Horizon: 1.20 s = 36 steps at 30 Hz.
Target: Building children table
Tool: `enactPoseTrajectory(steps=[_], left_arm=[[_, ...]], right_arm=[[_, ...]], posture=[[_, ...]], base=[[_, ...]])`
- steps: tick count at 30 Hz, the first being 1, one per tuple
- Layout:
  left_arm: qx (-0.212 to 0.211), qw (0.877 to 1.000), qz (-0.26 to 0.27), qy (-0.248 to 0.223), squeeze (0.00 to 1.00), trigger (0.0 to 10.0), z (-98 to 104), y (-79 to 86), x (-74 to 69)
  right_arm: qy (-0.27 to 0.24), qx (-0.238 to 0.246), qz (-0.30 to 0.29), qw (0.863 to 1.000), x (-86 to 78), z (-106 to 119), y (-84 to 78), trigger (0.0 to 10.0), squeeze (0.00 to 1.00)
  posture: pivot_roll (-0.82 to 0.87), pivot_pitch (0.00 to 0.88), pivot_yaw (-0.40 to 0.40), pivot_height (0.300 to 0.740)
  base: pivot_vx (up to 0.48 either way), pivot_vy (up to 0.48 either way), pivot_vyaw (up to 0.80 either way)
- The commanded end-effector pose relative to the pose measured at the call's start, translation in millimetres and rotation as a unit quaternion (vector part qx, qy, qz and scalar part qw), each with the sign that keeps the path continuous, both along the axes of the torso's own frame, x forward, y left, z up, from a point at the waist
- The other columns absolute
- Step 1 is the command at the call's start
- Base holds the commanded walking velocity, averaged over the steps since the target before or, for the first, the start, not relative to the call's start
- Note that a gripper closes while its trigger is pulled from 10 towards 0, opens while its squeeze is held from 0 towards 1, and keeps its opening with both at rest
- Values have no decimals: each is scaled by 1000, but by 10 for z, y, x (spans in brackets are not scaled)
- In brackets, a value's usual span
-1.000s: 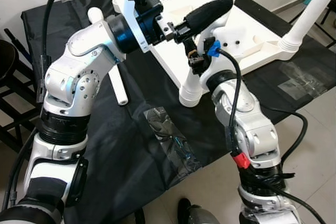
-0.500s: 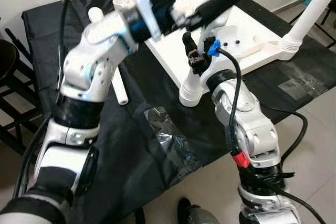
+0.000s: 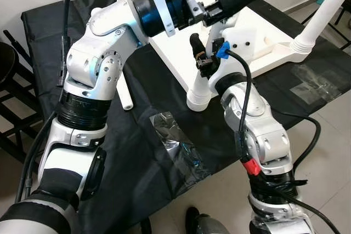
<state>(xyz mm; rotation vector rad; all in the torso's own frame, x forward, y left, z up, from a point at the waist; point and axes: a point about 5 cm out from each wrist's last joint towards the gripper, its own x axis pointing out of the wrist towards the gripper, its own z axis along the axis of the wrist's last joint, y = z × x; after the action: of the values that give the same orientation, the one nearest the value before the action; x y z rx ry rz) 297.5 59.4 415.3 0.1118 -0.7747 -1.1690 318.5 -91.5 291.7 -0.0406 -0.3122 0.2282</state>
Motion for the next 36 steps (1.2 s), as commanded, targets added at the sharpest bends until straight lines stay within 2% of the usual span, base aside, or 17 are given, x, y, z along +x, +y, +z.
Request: enactPoseTrajectory(steps=[1,8,17,18,19,24,27,30,31,33,34,35,36], left_arm=[[13,1000,-4,-6,0,0,-50,-24,-14],[23,1000,4,-7,0,0,-58,-13,-47],[35,999,2,-5,0,0,-53,12,-14],[37,999,-2,-5,0,4235,-50,-1,-21],[30,999,-21,-7,1000,10000,-36,-23,-42],[24,999,-47,-15,1000,10000,-19,-45,-71],[36,996,-74,-20,1000,10000,-55,-43,-58],[54,995,-76,-19,1000,10000,-99,-123,-3],[62,995,-70,-18,1000,10000,-104,-213,-3],[62,995,-70,-18,1000,10000,-104,-213,-3],[66,995,-66,-17,1000,10000,-64,-387,-62],[66,995,-66,-17,1000,10000,-64,-387,-62],[74,995,-59,-17,1000,10000,-13,-627,-166]], right_arm=[[107,-12,-44,993,129,-444,-133,10000,0],[108,-11,-47,993,125,-448,-146,10000,0],[107,-9,-49,993,129,-441,-153,10000,0],[107,-9,-49,993,129,-441,-154,10000,0],[107,-9,-50,993,130,-439,-153,10000,0],[107,-8,-49,993,132,-435,-150,10000,0],[107,-7,-48,993,133,-432,-148,10000,0],[108,-6,-47,993,135,-433,-147,10000,0],[108,-7,-46,993,136,-435,-146,10000,0],[108,-7,-46,993,136,-435,-146,10000,0],[109,-7,-46,993,136,-436,-143,10000,0],[109,-7,-46,993,136,-436,-143,10000,0],[110,-7,-45,993,134,-440,-138,10000,0]], posture=[[-13,304,-21,740],[-11,305,-20,740],[-10,306,-19,740],[-11,306,-19,740],[-11,307,-20,740],[-12,307,-20,740],[-10,308,-23,740],[-8,307,-22,740],[-8,307,-23,740],[-8,307,-23,740],[-8,307,-23,740],[-8,307,-23,740],[-11,305,-23,740]], base=[[0,0,0],[0,0,0],[0,0,0],[0,0,0],[0,0,0],[0,0,0],[0,0,0],[0,0,0],[0,0,0],[0,0,0],[0,0,0],[0,0,0],[0,0,0]])
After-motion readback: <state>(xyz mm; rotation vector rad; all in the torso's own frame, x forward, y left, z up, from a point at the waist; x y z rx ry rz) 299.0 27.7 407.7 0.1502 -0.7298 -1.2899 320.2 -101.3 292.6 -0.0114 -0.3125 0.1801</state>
